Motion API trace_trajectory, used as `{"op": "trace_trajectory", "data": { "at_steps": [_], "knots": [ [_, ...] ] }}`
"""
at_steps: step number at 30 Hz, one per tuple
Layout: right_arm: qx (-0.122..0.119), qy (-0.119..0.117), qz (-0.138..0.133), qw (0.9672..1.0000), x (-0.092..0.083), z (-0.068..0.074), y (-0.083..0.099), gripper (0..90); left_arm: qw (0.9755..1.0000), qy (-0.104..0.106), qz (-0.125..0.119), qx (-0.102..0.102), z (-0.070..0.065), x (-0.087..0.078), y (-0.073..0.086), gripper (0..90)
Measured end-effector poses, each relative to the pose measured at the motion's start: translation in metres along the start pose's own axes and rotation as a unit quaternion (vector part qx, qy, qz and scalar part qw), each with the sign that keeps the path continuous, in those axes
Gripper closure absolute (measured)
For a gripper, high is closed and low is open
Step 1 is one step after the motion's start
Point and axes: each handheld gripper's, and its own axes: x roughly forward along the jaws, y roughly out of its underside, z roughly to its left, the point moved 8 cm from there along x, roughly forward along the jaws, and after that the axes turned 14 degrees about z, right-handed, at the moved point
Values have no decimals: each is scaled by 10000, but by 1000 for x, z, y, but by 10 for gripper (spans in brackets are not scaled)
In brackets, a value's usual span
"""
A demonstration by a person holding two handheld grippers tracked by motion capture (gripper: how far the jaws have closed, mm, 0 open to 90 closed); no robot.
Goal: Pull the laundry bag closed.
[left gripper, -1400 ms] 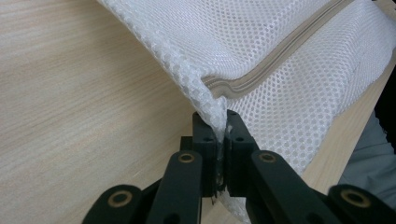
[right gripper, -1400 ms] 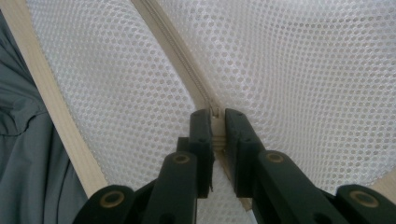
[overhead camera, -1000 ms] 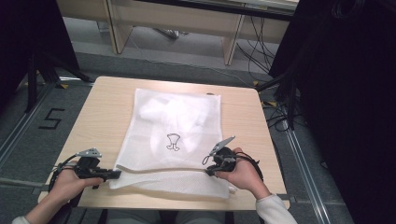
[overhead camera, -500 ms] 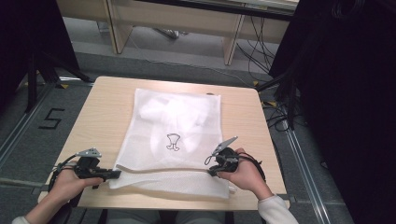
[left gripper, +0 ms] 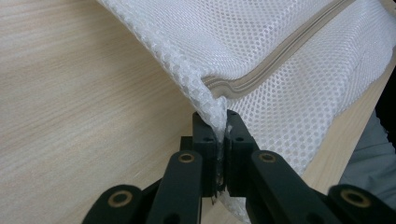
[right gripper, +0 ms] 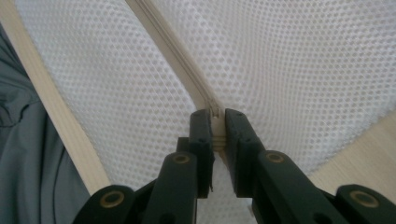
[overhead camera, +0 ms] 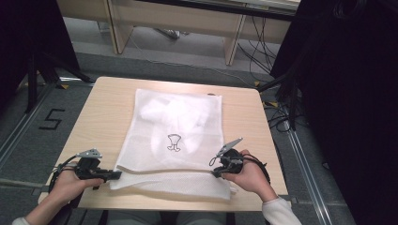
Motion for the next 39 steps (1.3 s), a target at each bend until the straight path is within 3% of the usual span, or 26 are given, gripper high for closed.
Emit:
{"op": "trace_trajectory", "data": {
  "at_steps": [5,16,17,23,24,26,31,35,37,39],
  "knots": [
    [164,-28,14,9999,-1,-2,6,826,10000,51,1,7,-1,0,0,852],
    [94,14,-6,10000,-1,-7,12,826,10000,31,33,54,0,0,0,851],
    [253,-22,62,9997,-2,-5,14,826,10000,17,18,48,0,0,0,851],
    [163,28,42,9999,-1,-10,18,826,10000,55,49,49,0,-1,1,852],
    [317,9,93,9995,0,-8,20,826,10000,54,48,37,0,-1,1,852],
    [259,44,68,9996,0,-12,23,826,10000,45,-67,16,0,0,0,852],
    [338,60,79,9994,1,-14,29,826,10000,51,-50,4,-1,0,0,853],
    [251,62,98,9996,3,-17,32,826,9999,88,68,28,-1,-1,1,853],
    [346,25,132,9993,4,-16,34,826,9999,84,-67,-18,-1,0,0,853],
    [358,2,149,9992,4,-15,34,826,10000,65,-44,-2,-1,0,1,853]
  ]
}}
